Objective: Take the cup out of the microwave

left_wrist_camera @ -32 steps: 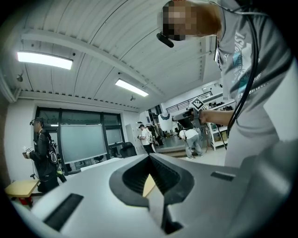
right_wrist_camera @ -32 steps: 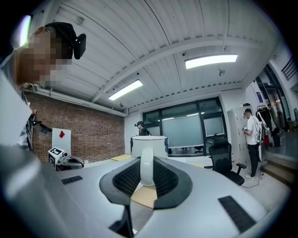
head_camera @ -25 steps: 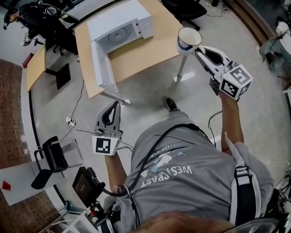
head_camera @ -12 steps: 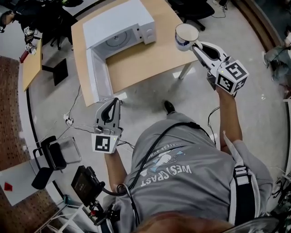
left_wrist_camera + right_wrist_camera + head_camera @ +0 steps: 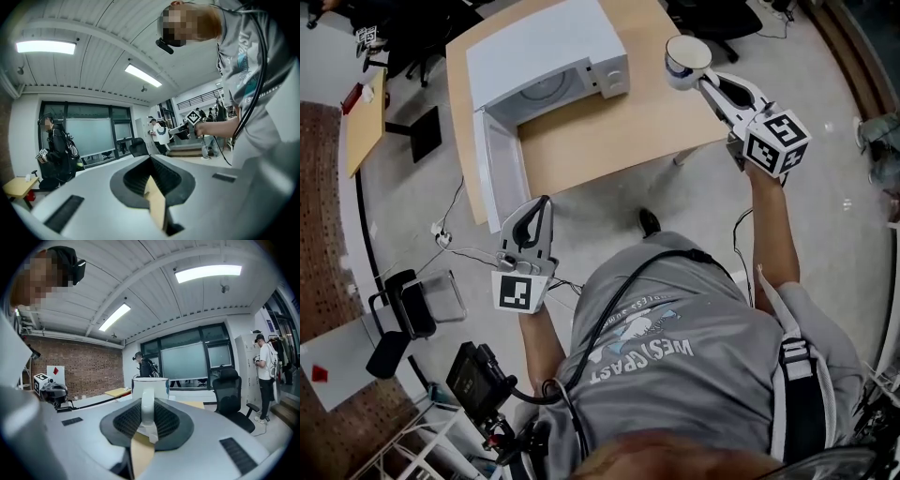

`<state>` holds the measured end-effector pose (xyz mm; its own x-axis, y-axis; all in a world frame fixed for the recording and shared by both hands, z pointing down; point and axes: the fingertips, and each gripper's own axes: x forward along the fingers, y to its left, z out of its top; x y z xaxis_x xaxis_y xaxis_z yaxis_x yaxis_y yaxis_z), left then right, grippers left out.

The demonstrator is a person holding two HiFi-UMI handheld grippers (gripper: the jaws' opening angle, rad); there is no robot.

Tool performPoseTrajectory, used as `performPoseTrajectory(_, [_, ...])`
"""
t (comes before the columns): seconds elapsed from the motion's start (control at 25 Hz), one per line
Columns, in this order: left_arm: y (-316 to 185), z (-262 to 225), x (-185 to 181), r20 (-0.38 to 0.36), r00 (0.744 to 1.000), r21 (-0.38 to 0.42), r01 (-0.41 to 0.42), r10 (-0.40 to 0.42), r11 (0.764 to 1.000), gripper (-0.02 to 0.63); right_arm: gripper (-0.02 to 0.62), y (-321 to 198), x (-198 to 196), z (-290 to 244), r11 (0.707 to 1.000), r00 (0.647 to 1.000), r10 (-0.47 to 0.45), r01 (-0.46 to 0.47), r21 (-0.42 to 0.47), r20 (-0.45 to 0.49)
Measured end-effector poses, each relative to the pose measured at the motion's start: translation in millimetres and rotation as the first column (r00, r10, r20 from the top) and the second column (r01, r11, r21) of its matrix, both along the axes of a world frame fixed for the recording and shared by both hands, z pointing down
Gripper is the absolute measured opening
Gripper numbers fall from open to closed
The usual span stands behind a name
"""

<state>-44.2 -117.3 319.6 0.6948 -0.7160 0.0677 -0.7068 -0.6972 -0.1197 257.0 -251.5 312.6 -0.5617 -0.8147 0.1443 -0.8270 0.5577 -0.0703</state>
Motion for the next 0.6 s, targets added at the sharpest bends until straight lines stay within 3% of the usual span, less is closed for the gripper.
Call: performPoseTrajectory(0.6, [-61.4, 12.8, 13.3, 0.032, 0.995, -0.063, 0.098, -0.096, 0.993, 0.043, 0.067, -139.7, 18.2, 62.8, 0.997, 1.0, -0.021, 0.02, -0.078, -0.01])
